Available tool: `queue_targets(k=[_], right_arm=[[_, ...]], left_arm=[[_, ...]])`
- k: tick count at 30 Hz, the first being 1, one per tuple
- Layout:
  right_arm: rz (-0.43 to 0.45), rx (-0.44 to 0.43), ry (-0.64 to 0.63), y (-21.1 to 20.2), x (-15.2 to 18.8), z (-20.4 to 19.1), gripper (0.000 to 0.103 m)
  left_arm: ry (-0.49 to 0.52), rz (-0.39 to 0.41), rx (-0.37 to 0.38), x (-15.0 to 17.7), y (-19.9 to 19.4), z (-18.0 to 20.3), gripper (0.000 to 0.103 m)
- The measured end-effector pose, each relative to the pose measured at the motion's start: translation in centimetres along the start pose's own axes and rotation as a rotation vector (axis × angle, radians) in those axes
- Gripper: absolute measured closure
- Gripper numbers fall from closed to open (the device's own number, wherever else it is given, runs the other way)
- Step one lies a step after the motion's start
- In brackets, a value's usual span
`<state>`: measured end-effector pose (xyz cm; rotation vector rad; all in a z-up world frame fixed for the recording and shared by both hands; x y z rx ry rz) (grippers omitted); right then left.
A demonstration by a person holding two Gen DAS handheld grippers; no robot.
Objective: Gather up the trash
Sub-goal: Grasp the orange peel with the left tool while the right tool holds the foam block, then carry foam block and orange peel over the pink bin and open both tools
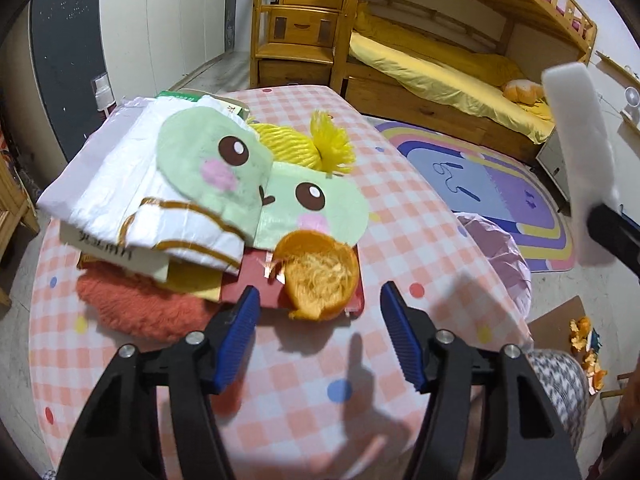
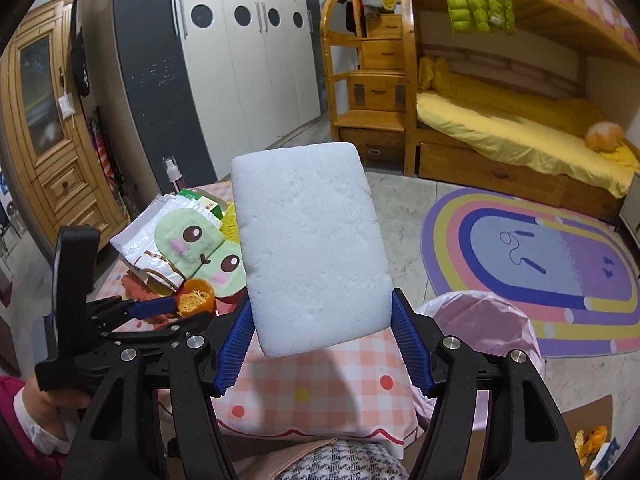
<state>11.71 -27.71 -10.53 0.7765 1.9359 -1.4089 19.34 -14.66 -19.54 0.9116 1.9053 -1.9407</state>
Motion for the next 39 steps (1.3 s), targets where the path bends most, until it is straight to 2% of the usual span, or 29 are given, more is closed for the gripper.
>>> queue_targets(k=[4,6,9,11,13,19,24,27,31,39], right_arm=[[-0.001,-0.003,-0.004,0.0,0.5,0.0,0.037],[0.001,-0.006,-0.004,-0.2,0.5,-0.2,0.037],[0.002,-0.004,-0.005,-0.5,0.7,-0.1,0.037],[0.008,-0.005,-0.002,-0.8,0.6,0.0,0.037],[0.017,-0.003,-0.002,-1.3,0.5,0.0,0.037],[0.029,0.021,-0.003,-2.4,0.7,0.4,0.037],[0.034,0.082,0.015,-3.9,1.7,2.3,0.037],[0.029,0.123,0.041,-4.6,2.5,4.0,0.037],[0.020,0.184,0.091,-5.6,3.9,6.9,0.037],[-0.036,0.308,0.215,-5.9,7.3,13.6,0.037]], left_arm=[[0.027,-0.005,-0.029,-0.1,0.9,0.4,0.053],[0.051,-0.001,-0.045,-0.1,1.0,0.5,0.061],[0.064,-0.004,-0.034,0.1,0.9,0.5,0.074],[0.055,-0.010,-0.017,0.4,0.4,0.3,0.086],[0.050,0.005,0.012,0.4,-0.7,0.2,0.089],[0.070,0.071,0.103,0.0,-4.7,1.3,0.090],[0.113,0.124,0.155,-1.0,-7.2,4.0,0.090],[0.166,0.149,0.154,-1.4,-7.6,6.4,0.090],[0.243,0.165,0.190,-2.0,-7.9,10.6,0.090],[0.382,0.165,0.252,-2.8,-6.3,18.5,0.089]])
Point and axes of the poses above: each gripper's, at about its wrist camera, not at the fingertips, and y roughly the way its jaws point, z to its right, x to its underside, the point moved 9 cm from there along y, roughly the way its jaws point, and after that the axes turned 12 degrees about -x, right-handed, at the moved point
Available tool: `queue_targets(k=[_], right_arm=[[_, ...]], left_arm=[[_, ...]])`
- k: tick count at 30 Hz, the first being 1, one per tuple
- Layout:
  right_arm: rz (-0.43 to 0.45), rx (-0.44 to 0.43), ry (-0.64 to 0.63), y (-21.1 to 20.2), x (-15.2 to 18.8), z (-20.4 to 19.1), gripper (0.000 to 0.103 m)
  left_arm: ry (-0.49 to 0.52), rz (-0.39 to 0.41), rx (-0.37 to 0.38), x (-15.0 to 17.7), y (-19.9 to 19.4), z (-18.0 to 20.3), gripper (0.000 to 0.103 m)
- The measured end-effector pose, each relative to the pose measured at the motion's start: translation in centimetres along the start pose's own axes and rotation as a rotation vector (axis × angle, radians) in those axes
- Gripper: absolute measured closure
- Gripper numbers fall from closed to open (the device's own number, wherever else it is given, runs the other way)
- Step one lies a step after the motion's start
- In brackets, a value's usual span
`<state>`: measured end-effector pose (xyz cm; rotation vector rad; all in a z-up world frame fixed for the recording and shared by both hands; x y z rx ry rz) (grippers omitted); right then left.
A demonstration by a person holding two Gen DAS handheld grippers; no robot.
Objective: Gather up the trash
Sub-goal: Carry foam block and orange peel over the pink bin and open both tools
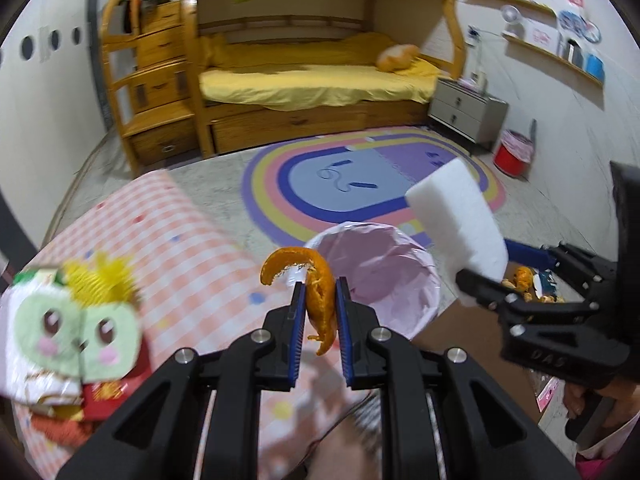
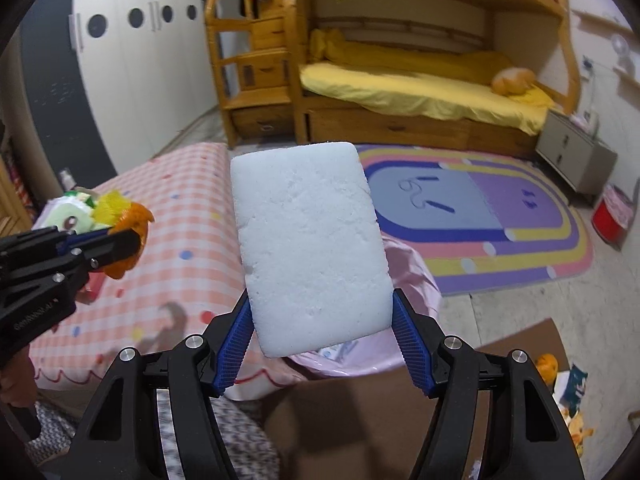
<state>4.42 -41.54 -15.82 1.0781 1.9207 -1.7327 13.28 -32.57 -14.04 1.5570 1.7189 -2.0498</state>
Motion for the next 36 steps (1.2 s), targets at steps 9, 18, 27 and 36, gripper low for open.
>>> queue_targets(k=[9,18,27,36], right_arm=[[-0.058,0.061,0.097,2.9,1.5,4.7,0.037],[-0.096,0.088,0.149,6.4,1.4,7.6,0.037],[-0.122,0.083,0.176,8.4,1.7,8.8,0.022],[0.038,0.015,0.162,1.2,-2.2,5.3,0.022]], left_arm=[[0.060,-0.048,0.079,-2.4,5.3,4.0,0.089],[0.047,-0.102,0.153,-4.5,8.8,5.6,0.066],[-0.035,-0.128,0.146,-4.6,9.5,3.5,0.039],[-0.136,-0.072,0.025,-2.7,4.4,-2.6,0.034]])
Point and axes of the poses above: each gripper's, at about its wrist camera, not at the fingertips, and y roughly the way its jaws point, z to its right, x to its underside, the point moved 9 cm from there along y, roughly the way its jaws point, and after that the axes turned 12 degrees about -x, right-handed, at the moved point
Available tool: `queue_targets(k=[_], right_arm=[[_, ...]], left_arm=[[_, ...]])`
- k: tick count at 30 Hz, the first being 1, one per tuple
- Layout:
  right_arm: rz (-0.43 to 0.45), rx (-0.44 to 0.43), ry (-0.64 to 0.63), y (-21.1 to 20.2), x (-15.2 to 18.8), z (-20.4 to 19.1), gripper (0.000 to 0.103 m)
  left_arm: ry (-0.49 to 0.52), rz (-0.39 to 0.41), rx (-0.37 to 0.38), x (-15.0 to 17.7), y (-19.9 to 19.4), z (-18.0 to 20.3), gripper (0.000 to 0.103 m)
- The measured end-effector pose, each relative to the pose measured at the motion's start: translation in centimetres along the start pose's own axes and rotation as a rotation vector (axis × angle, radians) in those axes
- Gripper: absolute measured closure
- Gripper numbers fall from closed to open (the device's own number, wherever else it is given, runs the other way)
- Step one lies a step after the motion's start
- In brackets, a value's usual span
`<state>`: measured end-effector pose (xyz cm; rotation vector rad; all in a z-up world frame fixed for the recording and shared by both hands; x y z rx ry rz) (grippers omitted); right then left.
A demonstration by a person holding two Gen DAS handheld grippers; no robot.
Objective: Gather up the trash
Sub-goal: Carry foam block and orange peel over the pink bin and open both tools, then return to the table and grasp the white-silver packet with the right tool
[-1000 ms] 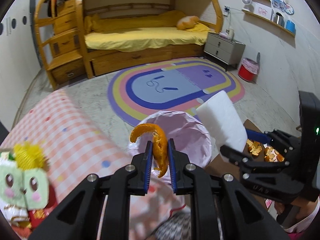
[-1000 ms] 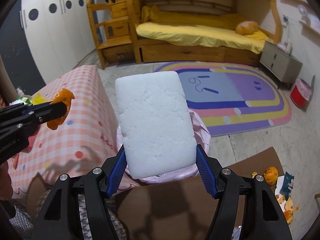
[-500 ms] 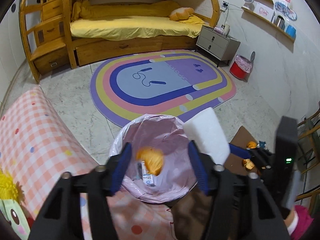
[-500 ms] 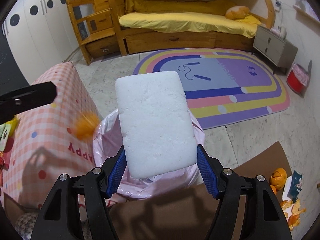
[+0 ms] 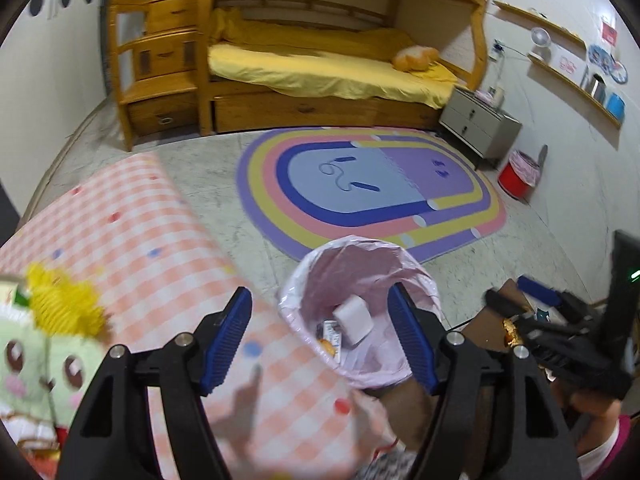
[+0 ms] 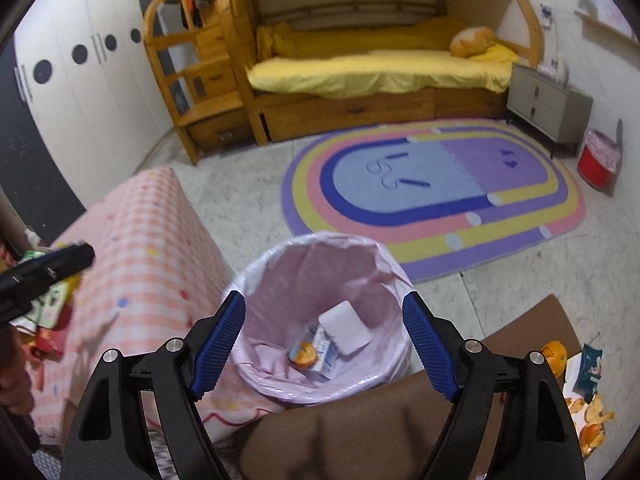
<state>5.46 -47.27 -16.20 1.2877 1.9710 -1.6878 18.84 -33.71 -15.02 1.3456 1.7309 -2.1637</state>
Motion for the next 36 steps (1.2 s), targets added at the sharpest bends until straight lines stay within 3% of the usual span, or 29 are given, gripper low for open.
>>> queue_targets(k=[6,9,15,19,26,33,36], right_arm=[[0.029,-0.089,-0.069,-2.8,-0.5,-5.3,0.022],[0.014,-0.175,-0.143,-3.6,0.2,-9.4,0.025],[-0.026,-0.298,-0.316,-4.2,2.3,-17.1,0.048],[-0.048,-0.356,-0.397,-4.0,3.5,-21.5,0.062],[-0.126,-0.445,-0.479,-2.0,5.6,-27.4,0.061],[-0.152,-0.466,-0.552,0.6,6.3,-32.1,0.061],[-0.174,-0.466,-0.575,1.9,6.6,-33.5,0.049]], left_arm=[[-0.057,0.019,-0.043,2.5,-3.9,-3.5,0.034],[-0.071,0.041,-0.079,3.8,-6.0,-5.3,0.033],[-0.201,0.048,-0.144,7.7,-10.2,-10.1,0.029],[-0.251,0.058,-0.259,10.3,-12.3,-14.2,0.029],[-0.315,0.081,-0.458,13.5,-14.9,-20.8,0.029],[-0.386,0.059,-0.517,16.5,-15.5,-25.1,0.029],[-0.407,0.054,-0.542,17.4,-15.5,-26.8,0.029]])
Point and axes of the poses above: each gripper's, at about its wrist camera, not at the fingertips, and y roughly the way its jaws point, z to its right, x to its underside, the point moved 9 cm from there along y, roughly the way its jaws point, and after that the axes turned 12 degrees about -x, right-handed, at the moved point
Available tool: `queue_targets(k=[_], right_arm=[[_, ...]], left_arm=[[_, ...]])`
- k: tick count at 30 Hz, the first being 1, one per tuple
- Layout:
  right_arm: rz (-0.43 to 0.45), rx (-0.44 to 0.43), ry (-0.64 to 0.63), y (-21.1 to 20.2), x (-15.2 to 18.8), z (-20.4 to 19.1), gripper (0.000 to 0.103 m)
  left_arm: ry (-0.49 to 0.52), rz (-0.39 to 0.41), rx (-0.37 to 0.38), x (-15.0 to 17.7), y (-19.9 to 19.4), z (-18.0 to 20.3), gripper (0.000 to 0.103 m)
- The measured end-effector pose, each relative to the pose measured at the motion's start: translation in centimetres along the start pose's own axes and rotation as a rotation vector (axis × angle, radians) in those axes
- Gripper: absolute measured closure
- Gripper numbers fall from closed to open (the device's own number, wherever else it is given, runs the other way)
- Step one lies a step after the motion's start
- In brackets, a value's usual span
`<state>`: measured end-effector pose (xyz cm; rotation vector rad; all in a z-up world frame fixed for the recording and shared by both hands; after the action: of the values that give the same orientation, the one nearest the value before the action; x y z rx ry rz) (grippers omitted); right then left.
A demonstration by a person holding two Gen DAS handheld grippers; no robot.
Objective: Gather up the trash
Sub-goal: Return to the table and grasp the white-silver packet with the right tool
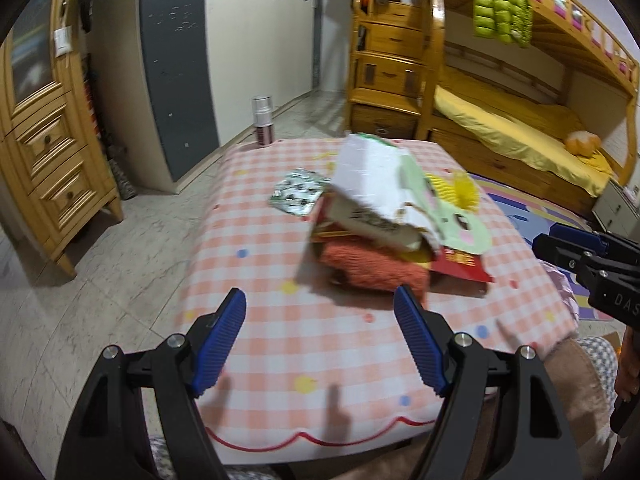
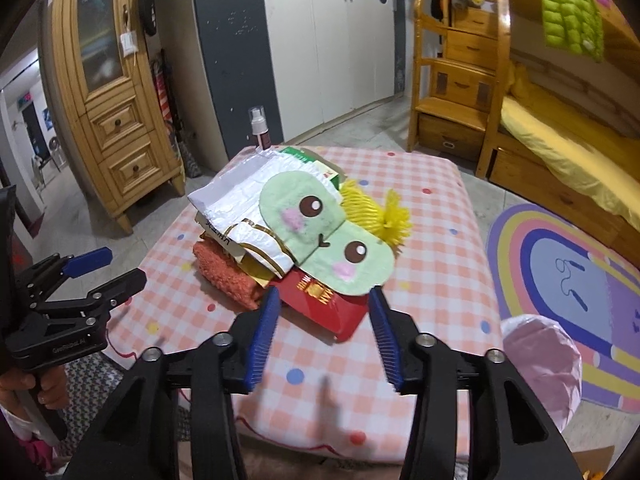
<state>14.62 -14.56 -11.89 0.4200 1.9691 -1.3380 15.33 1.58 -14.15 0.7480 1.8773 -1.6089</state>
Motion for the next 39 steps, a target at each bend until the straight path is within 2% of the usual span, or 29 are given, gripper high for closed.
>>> queue_targets(k=[2,4,9,16,18,20,21,22,25,29,33,36,39], right_arm=[[-0.015,0.007,-0.011,1.3,-0.4,-0.2,0.041],[-0.023,0.005,-0.019,2.5,-1.1,-0.6,0.041],[-0.010,-0.002,-0.036,4.8,-3.8,-1.5,0.041],[-0.024,0.006,-0.078,8.9,-7.1,-3.0,0.046],[-0.049,0.034,-0.083,10.1,-7.2,-2.8,0.053],[-0.072,0.050,-0.055,10.8,-6.9,-2.0,0.076],[-0.068,0.044,-0.032,10.6,-6.7,-1.6,0.079],[-0.063,0.041,-0.022,10.3,-6.6,-1.3,0.090],[-0.044,0.054,-0.015,8.4,-6.2,-0.5,0.095],[-0.020,0.067,0.024,5.6,-5.3,1.3,0.097],[-0.049,0.081,0.094,5.1,-3.4,3.8,0.096],[-0.095,0.085,0.173,5.3,-1.6,5.8,0.086],[-0.106,0.091,0.176,4.9,-0.5,6.3,0.073]], left_arm=[[-0.010,-0.005,-0.012,-0.1,0.6,-0.7,0.029],[-0.016,-0.009,-0.019,-0.3,1.4,-1.2,0.029],[-0.024,-0.005,-0.038,-1.5,2.8,-2.3,0.029],[-0.037,0.002,-0.045,-2.6,3.6,-3.0,0.029],[-0.036,0.000,-0.044,-2.6,3.8,-3.0,0.029],[-0.038,-0.004,-0.038,-2.6,3.8,-2.9,0.029],[-0.037,-0.003,-0.037,-2.6,3.7,-2.9,0.029],[-0.033,-0.001,-0.037,-2.5,3.6,-2.9,0.029],[-0.029,-0.002,-0.032,-2.4,3.5,-2.9,0.029],[-0.026,-0.001,-0.016,-2.4,3.0,-2.2,0.029],[-0.008,0.001,-0.003,-2.3,2.7,-1.2,0.029],[0.007,0.001,0.001,-2.1,2.4,-0.5,0.029],[0.015,0.001,-0.002,-2.1,2.2,-0.1,0.029]])
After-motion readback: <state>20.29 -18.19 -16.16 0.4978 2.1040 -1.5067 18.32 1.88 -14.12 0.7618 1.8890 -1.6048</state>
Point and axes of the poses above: each gripper's, at about its wrist camera, not at the fingertips, and y roughly the way its jaws point, z to its right, x to its underside, the point moved 9 cm from there along y, roughly the way its jaws point, and after that the axes turned 12 degrees about -x, right-handed, at the moved point
